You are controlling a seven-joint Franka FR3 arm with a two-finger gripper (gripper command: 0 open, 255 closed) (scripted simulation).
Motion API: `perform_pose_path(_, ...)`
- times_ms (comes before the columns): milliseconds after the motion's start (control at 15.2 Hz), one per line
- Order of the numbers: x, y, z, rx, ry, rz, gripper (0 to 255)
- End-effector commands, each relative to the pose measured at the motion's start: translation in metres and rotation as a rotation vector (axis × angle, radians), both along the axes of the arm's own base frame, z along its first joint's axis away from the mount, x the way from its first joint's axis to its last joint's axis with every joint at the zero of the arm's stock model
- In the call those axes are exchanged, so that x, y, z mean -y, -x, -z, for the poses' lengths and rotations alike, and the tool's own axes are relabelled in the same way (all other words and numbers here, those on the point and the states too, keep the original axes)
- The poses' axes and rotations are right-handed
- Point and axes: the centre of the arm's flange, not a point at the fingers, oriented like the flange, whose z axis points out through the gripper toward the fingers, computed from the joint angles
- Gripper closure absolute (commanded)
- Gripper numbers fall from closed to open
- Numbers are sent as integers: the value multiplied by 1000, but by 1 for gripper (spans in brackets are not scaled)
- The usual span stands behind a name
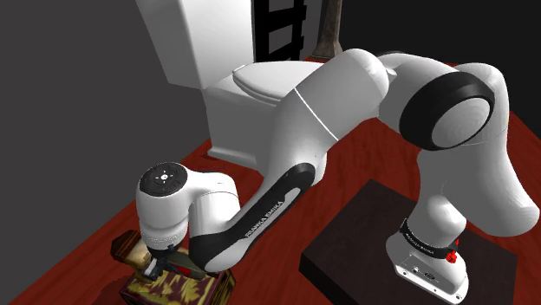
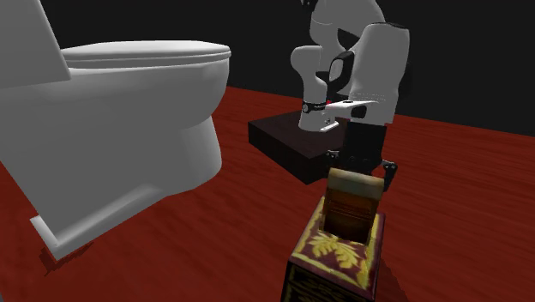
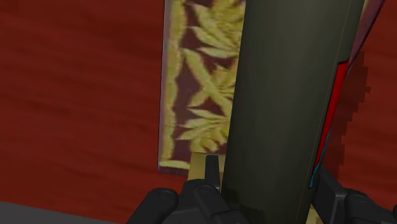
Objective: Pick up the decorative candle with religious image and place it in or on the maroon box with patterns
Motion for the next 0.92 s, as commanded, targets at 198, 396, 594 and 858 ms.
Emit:
perform_pose_path(198,0,-1,26,1,-2,0,255)
perform_pose_path(396,0,-1,42,1,-2,0,255)
perform_pose_path(594,0,-1,47,1,-2,0,255)
perform_pose_path(858,0,-1,47,1,-2,0,255)
